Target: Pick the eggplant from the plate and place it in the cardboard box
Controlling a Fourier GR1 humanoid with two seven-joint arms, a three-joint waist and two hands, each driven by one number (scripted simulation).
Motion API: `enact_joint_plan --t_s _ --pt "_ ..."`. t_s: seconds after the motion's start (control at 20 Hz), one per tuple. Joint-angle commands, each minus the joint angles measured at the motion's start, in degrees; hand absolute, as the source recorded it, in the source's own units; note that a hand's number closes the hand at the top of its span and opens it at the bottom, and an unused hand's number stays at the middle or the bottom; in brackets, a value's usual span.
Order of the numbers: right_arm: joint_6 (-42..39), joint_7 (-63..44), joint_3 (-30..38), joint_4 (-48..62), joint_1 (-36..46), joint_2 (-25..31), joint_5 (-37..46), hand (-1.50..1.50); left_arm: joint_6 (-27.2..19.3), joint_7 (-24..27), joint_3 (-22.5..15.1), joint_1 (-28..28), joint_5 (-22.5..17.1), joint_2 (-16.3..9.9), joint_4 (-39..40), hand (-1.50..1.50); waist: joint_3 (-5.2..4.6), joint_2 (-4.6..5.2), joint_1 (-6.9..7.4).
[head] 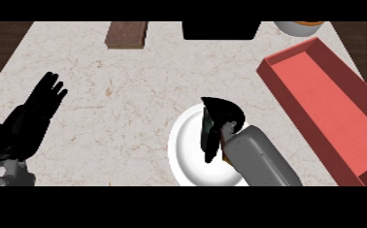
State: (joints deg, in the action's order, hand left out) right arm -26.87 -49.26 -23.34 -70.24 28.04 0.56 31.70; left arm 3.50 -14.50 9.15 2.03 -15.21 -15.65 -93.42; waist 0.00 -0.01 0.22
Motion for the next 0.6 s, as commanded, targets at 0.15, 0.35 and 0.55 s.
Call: enact_joint_plan --t_s 0.15,0.35,0.55 --pt "2.5 5.8 2.8 6.1 2.7 -0.5 4.0 1.5 -0.9 -2.6 -1.2 -2.0 2.2 2.4 -4.6 0.0 0.01 0.02 0.16" --pt "2.2 11.3 3.2 5.7 2.2 0.4 6.1 1.5 0.4 1.0 0.5 -0.4 2.7 2.6 1.7 0.0 0.0 0.04 -0.02" --pt "3.1 12.7 2.9 4.5 0.8 0.0 8.0 1.5 -0.9 -0.4 -0.5 -0.1 3.9 4.0 -1.5 0.0 0.0 0.0 -0.09"
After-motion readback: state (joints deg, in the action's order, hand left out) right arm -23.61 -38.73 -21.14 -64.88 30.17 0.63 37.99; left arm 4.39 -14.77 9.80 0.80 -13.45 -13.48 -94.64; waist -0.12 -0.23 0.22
